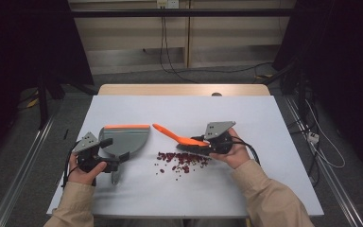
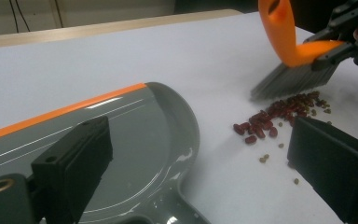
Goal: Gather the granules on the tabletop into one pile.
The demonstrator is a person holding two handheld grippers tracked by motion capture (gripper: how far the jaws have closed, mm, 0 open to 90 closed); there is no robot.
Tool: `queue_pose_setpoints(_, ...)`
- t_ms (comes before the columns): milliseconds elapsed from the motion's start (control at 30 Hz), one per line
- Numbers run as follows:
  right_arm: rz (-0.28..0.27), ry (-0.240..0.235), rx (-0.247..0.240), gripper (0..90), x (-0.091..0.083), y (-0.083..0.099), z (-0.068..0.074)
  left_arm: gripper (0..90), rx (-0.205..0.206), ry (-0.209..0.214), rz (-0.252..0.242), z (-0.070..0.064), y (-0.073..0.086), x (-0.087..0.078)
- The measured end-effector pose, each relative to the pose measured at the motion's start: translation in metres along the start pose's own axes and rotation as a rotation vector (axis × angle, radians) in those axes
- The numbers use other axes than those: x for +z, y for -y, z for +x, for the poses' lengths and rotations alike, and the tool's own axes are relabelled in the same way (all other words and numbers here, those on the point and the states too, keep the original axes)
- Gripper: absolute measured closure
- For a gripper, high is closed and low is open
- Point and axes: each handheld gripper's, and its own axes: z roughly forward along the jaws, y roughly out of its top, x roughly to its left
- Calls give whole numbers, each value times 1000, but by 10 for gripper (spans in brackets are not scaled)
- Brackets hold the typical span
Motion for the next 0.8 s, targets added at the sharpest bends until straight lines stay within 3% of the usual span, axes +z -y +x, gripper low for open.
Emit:
queue_pose_setpoints(100,-35,36,52,708,-4,-10,-2,65,-2,0,1,0,0,0)
queue_pose_setpoints(200,-74,83,166,708,-4,-21,1,65,-1,1,0,0,0,0)
queue_pose_setpoints(400,-149,139,353,708,16,-39,28,65,0,0,5,0,0,0)
queue_pose_setpoints(533,-182,125,436,708,32,-48,49,65,4,-1,1,0,0,-1)
queue_pose_setpoints(700,-185,100,470,708,52,-52,73,65,4,-4,-3,0,0,-4)
queue_pose_setpoints(800,-198,77,518,708,61,-52,84,65,0,-7,-7,0,0,-5)
